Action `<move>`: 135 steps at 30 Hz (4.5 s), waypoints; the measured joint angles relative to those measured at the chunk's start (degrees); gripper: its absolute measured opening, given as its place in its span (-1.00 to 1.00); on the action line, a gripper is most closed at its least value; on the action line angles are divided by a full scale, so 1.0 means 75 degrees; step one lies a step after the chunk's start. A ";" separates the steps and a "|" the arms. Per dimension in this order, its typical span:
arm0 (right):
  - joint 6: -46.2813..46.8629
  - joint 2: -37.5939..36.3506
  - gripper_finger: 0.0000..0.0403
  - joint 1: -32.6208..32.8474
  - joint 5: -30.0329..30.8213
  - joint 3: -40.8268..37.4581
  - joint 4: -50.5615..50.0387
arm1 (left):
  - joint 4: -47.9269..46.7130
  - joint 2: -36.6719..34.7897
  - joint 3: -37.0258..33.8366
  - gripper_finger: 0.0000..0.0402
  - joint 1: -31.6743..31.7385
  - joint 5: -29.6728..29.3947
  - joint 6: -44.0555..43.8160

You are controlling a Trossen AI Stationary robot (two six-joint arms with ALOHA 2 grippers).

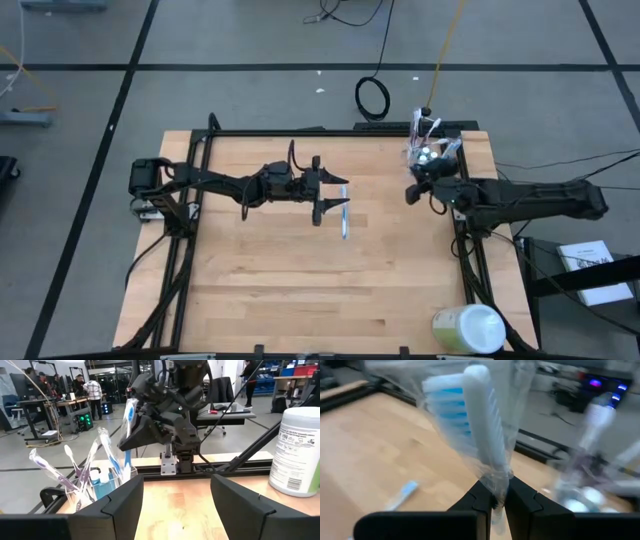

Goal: Pick & Place toothbrushing station
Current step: Put the blue toothbrush into the right of the transparent organizer

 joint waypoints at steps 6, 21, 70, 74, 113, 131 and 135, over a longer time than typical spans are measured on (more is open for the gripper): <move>0.1015 -0.0653 -0.87 0.0000 0.0529 0.0000 -0.1302 | -0.0047 0.0000 0.0000 0.19 0.0000 0.0000 0.0002; 0.1074 -0.2044 -0.89 -0.0860 0.1068 0.0152 -0.2265 | -0.0187 0.0003 0.0003 0.19 0.0000 -0.0003 0.0006; 0.2228 -0.1761 -0.52 -0.2718 -0.0519 -0.0915 -0.2641 | -0.0231 0.0006 0.0006 0.19 0.0000 -0.0003 0.0006; 0.2198 -0.1761 -0.33 -0.2719 -0.0473 -0.0915 -0.2604 | -0.0231 0.0006 0.0006 0.19 0.0000 -0.0003 0.0005; -0.2696 -0.1607 -0.17 -0.2702 -0.2714 -0.0915 0.3219 | -0.0500 0.0006 0.0006 0.19 0.0000 -0.0003 0.0202; -0.2287 -0.0173 -0.17 -0.2099 -0.7957 -0.2480 0.9800 | -0.1367 0.0692 0.0015 0.19 0.0006 -0.0796 -0.2339; -0.2604 -0.0167 -0.17 -0.1915 -0.7955 -0.2483 0.9746 | -0.1749 0.1435 0.0395 0.19 -0.0200 -0.0734 -0.2911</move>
